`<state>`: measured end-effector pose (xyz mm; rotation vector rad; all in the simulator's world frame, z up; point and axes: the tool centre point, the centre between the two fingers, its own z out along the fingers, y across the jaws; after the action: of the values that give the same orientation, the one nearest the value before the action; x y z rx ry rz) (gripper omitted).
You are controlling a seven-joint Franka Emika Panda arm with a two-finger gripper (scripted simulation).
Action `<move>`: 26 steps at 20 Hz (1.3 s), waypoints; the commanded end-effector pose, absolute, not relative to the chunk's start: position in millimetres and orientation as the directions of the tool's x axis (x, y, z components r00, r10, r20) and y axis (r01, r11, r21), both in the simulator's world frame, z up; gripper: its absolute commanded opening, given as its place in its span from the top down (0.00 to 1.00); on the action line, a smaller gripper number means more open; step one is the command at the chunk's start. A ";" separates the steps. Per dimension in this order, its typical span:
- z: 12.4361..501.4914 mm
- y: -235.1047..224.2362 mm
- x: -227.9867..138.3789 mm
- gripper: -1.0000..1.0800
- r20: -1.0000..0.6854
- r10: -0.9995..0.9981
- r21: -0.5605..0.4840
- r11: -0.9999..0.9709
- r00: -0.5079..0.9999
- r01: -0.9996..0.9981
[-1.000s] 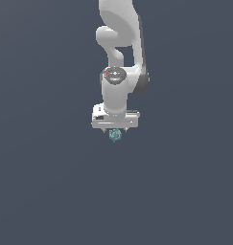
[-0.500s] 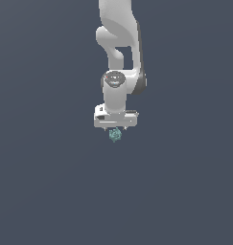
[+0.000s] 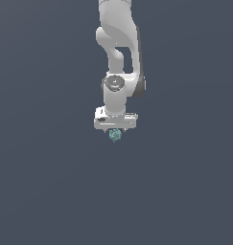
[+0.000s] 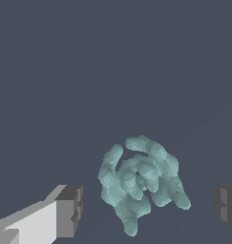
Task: Pick up the object and move it to a goal position.
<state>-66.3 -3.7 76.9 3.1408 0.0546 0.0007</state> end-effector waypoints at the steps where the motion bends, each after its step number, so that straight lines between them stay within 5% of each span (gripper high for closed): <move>1: 64.6 -3.7 -67.3 0.04 -0.001 0.035 0.000 -0.999 0.999 0.035; 10: 40.7 -3.8 -67.2 0.04 0.000 0.035 0.000 -0.999 0.999 0.035; 11: 40.7 -3.8 -67.2 1.00 0.000 0.035 0.000 -0.999 0.999 0.035; 26: 48.9 -2.8 -65.1 1.00 0.002 0.035 0.000 -0.999 0.999 0.035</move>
<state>-66.0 -3.2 45.7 3.1411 0.0546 0.0018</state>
